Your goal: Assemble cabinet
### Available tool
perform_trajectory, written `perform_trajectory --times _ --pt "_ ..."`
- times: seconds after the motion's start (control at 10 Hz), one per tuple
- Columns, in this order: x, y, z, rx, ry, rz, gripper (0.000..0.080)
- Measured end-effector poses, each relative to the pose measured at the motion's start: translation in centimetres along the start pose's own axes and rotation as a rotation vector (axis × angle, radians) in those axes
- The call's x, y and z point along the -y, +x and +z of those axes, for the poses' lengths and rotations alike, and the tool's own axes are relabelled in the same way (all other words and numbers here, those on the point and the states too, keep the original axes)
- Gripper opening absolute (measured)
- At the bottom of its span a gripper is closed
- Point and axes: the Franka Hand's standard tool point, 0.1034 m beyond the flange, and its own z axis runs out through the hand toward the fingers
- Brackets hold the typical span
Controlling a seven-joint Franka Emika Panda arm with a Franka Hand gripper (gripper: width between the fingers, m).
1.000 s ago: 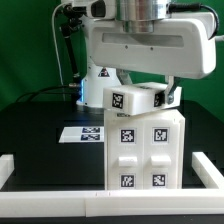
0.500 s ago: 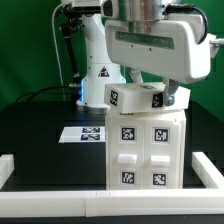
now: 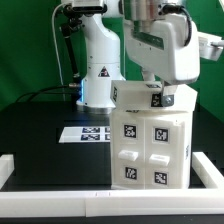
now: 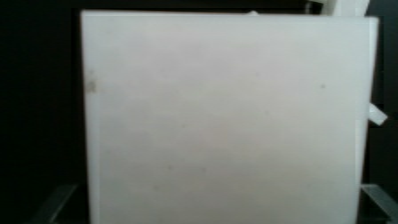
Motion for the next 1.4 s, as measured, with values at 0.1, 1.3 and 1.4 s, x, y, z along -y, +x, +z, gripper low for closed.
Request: perform_trajectory --times 0.1,1.3,1.4 --pt "0.0 -0.3 0.0 0.000 0.000 0.062 0.0560" --pt "0.3 -3.6 -1.2 0.058 0.037 0.370 0.0797" --pt "0.3 -3.8 -1.8 0.070 0.045 0.361 0.0797"
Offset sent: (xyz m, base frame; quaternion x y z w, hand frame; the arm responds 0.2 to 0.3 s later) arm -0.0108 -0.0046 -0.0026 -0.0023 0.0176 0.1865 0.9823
